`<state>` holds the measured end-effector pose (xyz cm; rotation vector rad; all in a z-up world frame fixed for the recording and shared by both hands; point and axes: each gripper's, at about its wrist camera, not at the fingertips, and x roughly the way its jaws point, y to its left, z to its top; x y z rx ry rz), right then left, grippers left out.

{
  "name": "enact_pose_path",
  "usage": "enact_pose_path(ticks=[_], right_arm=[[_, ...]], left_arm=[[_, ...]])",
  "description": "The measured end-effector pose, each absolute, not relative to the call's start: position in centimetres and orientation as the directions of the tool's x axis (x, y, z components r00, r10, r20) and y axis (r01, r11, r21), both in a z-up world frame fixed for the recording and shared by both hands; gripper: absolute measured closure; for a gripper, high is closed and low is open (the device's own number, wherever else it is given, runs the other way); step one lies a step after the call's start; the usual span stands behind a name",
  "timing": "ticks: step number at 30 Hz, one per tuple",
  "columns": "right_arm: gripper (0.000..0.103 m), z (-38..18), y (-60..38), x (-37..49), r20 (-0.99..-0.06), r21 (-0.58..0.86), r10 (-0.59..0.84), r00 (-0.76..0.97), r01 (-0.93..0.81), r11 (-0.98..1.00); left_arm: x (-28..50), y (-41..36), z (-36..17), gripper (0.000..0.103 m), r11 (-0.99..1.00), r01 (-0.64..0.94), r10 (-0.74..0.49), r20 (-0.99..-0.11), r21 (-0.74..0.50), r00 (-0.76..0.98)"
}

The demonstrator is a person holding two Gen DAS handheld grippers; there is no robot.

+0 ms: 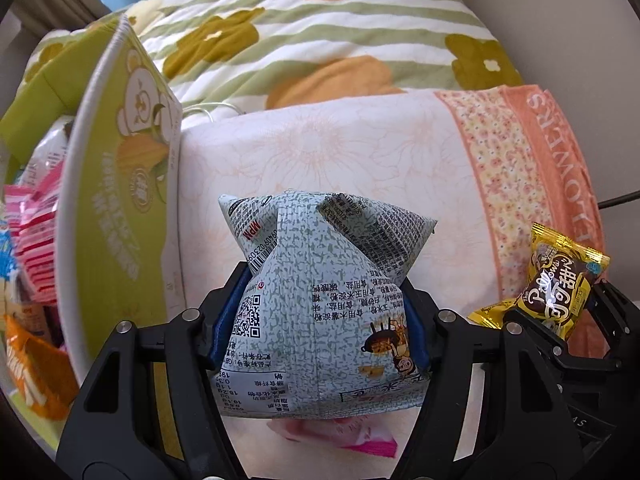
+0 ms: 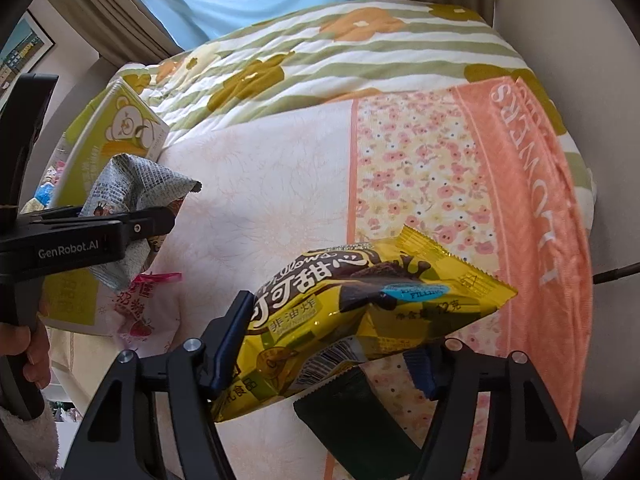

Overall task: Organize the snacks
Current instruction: 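Carry both packets over the box with both tools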

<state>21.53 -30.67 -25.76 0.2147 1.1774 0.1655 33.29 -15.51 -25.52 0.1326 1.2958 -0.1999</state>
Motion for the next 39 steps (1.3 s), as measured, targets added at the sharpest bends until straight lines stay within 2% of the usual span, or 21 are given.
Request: enact_pose_path(ticks=[12, 22, 31, 39], right_arm=[[0.041, -19.3, -30.3, 18.7, -0.846, 0.216, 0.274, 0.457, -0.176, 0.96], [0.041, -13.1, -25.7, 20.1, -0.76, 0.199, 0.386, 0.523, -0.379, 0.904], [0.041, -9.6, -18.6, 23.1, -0.718, 0.157, 0.44, 0.54, -0.49, 0.857], [0.041, -9.1, -11.3, 27.9, -0.724, 0.165, 0.426, 0.543, -0.464, 0.87]], left_arm=[[28.2, -13.7, -16.2, 0.039, 0.989, 0.131, -0.123, -0.895, -0.073, 0.429], [25.7, -5.8, -9.1, 0.039, 0.996, -0.029, -0.056, -0.823, -0.088, 0.565], [29.1, 3.6, -6.5, 0.039, 0.992, -0.106, 0.008, -0.796, -0.07, 0.606], [36.1, 10.2, -8.1, 0.039, 0.996, -0.047, -0.04, -0.831, -0.079, 0.555]])
